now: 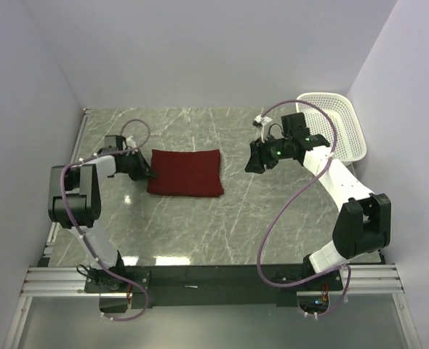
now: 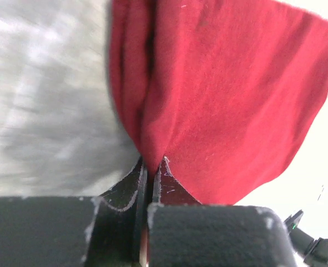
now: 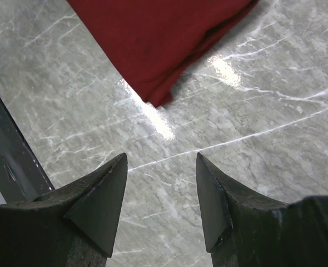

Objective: Fold and stack the t-shirts
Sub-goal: Neatly place the folded tshirt to the corner

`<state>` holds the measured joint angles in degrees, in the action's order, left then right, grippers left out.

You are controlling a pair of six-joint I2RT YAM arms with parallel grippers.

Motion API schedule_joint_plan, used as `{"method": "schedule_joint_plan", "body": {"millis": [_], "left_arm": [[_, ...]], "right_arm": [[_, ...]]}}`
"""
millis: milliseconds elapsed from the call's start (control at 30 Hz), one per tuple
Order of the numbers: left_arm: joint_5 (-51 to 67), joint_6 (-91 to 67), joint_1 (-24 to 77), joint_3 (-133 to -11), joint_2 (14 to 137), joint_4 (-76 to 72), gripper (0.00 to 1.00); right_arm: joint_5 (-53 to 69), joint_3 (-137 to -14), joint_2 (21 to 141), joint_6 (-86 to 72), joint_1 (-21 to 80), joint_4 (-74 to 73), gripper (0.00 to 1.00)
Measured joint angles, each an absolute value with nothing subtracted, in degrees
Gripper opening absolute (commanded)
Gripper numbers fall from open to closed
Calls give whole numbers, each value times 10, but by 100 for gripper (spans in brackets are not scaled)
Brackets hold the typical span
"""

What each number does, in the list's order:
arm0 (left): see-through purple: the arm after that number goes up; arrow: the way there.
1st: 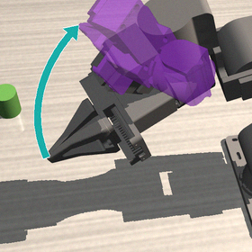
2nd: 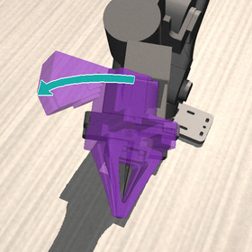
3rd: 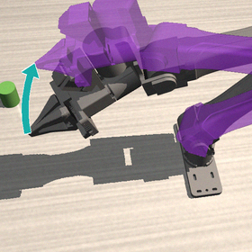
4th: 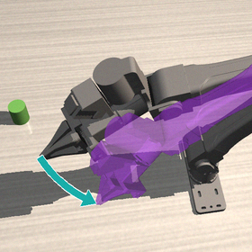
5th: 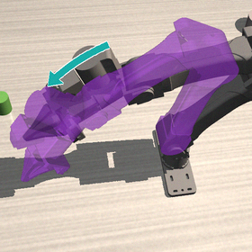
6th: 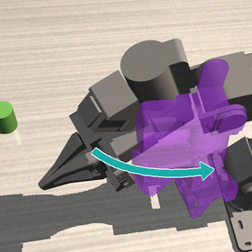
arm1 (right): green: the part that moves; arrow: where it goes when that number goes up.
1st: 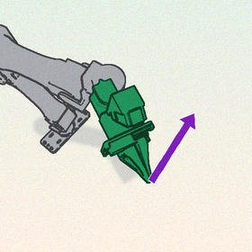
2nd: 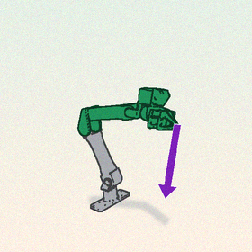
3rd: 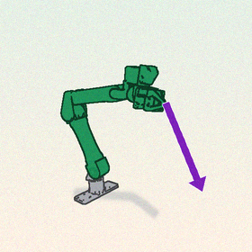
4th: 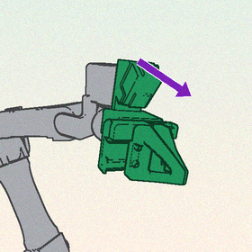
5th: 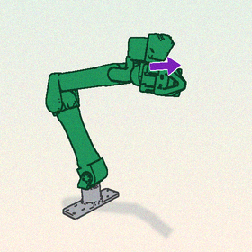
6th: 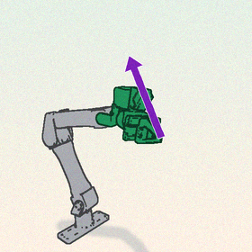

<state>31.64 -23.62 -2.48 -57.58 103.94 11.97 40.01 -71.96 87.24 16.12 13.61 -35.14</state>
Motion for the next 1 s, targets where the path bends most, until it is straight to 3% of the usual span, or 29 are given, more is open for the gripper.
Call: {"method": "schedule_joint_plan", "body": {"millis": [400, 733, 800, 933, 967, 1000], "left_arm": [[242, -207, -231, -747, 1123, 188, 2], [68, -161, -252, -939, 1230, 274, 5], [41, -149, -252, -973, 1246, 284, 13], [0, -132, -251, -1049, 1289, 297, 49], [-11, -130, -251, -1065, 1297, 302, 63], [-19, -128, -251, -1073, 1300, 307, 66]], "right_arm": [[410, -720, 877, 164, 128, -353, 59], [420, -720, 877, 166, 119, -354, 60], [422, -720, 878, 168, 119, -355, 60], [427, -720, 886, 170, 119, -357, 60], [427, -719, 886, 170, 119, -358, 60], [427, -719, 886, 170, 119, -358, 60]]}}
